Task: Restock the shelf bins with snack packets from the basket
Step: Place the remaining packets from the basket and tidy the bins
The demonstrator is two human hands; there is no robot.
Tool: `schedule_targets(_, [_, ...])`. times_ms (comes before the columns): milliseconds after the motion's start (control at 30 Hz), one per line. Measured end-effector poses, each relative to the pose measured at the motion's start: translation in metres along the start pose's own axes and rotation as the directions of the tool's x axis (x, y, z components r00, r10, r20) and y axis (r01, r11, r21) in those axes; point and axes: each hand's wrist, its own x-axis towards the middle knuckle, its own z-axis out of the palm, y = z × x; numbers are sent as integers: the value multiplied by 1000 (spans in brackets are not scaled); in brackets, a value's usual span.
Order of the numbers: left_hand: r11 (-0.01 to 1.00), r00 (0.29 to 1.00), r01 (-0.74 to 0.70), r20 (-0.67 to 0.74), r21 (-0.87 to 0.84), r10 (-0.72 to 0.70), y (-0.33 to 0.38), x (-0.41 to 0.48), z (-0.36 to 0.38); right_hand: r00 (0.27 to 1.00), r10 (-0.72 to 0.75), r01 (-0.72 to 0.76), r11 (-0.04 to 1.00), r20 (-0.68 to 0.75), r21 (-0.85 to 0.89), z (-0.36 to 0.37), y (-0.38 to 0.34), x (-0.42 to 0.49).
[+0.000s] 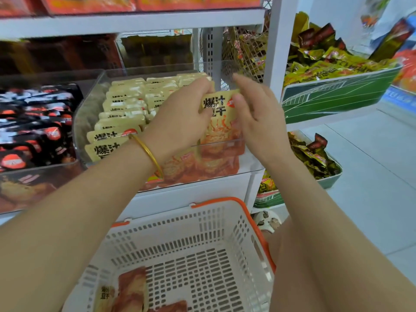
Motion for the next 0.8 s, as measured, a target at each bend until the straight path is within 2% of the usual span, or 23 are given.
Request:
schedule_targets(167, [963, 999, -8, -40, 269, 20, -5, -8, 12, 995, 95, -95, 995, 18, 10, 2, 8, -8])
schedule_targets(233, [951, 996, -11, -82, 309, 39, -9, -12, 15, 994, 101, -102, 995, 43, 14, 2, 9, -10])
schedule_targets(367, [924, 991, -39, -101, 381, 83, -19, -18, 21, 991, 67, -59, 996, 112, -72, 6, 13, -18])
schedule_targets(500, [871, 990, -77, -64, 485, 124, -23, -23, 26, 995, 6, 16, 978, 104, -206, 8, 12, -27])
schedule_targets(567, [866, 987, -85, -77, 492, 141, -23, -26, 26, 992, -17, 46, 969, 123, -242, 8, 12, -30])
schedule_targets(633, [878, 971, -90, -155, 470, 183, -20, -36, 24, 991, -54, 84, 965, 124, -249, 8, 14, -34])
schedule_targets(733, [923, 925, -96, -308, 372, 220, -20, -73, 24, 997, -64, 56, 984, -40, -170, 2, 4, -55])
schedule_targets(800, [943, 926, -126, -305, 307, 223, -32, -111, 31, 987, -83, 64, 988, -136, -142, 3, -9, -79])
